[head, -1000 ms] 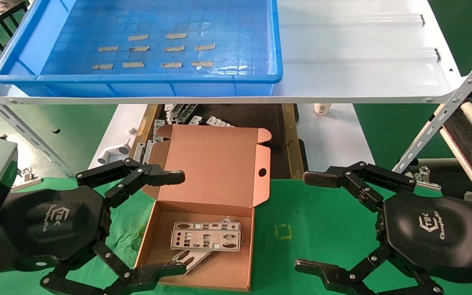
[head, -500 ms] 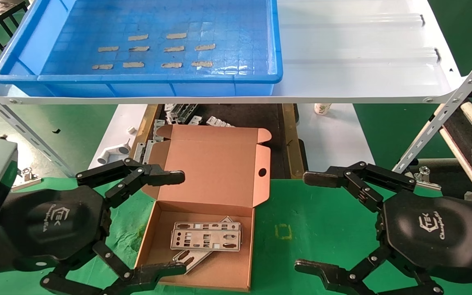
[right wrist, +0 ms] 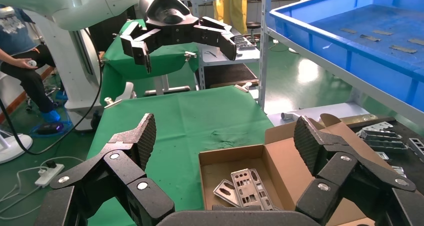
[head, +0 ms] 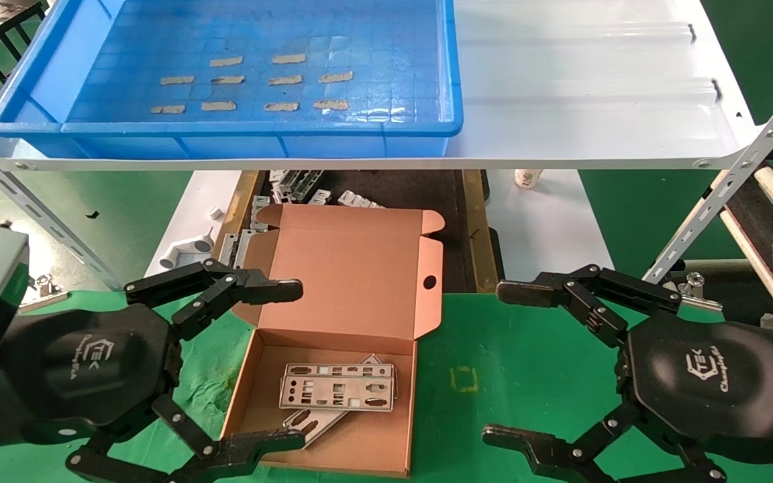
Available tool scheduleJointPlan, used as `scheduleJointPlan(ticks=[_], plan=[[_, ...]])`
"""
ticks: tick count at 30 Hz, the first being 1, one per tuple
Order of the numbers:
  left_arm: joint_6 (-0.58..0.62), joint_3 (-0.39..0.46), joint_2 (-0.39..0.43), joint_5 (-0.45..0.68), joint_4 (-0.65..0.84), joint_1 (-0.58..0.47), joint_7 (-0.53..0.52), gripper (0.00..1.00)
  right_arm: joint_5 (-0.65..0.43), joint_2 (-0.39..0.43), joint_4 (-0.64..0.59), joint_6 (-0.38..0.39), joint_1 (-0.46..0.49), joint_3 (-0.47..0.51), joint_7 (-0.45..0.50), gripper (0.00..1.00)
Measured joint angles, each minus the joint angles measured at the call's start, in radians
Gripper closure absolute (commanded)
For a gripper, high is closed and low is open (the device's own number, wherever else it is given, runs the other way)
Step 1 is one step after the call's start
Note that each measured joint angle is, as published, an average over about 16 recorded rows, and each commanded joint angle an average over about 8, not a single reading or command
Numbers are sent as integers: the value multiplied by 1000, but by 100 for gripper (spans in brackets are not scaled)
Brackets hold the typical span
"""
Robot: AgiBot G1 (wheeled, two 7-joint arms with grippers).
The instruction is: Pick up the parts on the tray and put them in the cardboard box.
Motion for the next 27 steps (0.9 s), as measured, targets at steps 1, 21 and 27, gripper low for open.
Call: scheduleJointPlan(ticks=[1, 21, 27], plan=[[0, 0, 0, 0, 0, 0, 0, 0, 0, 0, 0, 0, 0, 0, 0, 0], [0, 0, 0, 0, 0, 0, 0, 0, 0, 0, 0, 0, 0, 0, 0, 0], [0, 0, 0, 0, 0, 0, 0, 0, 0, 0, 0, 0, 0, 0, 0, 0]])
